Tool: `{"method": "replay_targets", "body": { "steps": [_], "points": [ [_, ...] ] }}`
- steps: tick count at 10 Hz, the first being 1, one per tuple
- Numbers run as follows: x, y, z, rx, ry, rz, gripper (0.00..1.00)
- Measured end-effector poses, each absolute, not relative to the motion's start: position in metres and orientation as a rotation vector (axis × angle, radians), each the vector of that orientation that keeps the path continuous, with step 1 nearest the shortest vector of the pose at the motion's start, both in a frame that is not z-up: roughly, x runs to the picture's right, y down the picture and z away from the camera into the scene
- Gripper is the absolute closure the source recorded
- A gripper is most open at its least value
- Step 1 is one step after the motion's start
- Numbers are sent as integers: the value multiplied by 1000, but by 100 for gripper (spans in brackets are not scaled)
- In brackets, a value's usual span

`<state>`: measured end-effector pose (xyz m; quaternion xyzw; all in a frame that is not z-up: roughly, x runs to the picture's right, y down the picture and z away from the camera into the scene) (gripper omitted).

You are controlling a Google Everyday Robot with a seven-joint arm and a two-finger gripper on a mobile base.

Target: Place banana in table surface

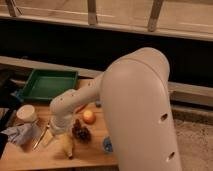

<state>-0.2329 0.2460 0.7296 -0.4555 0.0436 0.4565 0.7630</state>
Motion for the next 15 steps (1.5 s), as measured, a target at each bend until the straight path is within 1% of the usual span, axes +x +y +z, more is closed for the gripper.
{"method": "replay_targets", "body": {
  "steps": [5, 8, 9, 11, 12, 15],
  "points": [
    [-226, 265, 737, -1034, 121, 1014, 20],
    [-226, 277, 751, -1060, 129, 1028, 20],
    [-228, 281, 756, -1067, 131, 1035, 24],
    [-229, 284, 759, -1071, 135, 1034, 41],
    [-223, 280, 760, -1063, 138, 1032, 55],
    [-223, 280, 757, -1069, 142, 1031, 84]
  ]
}}
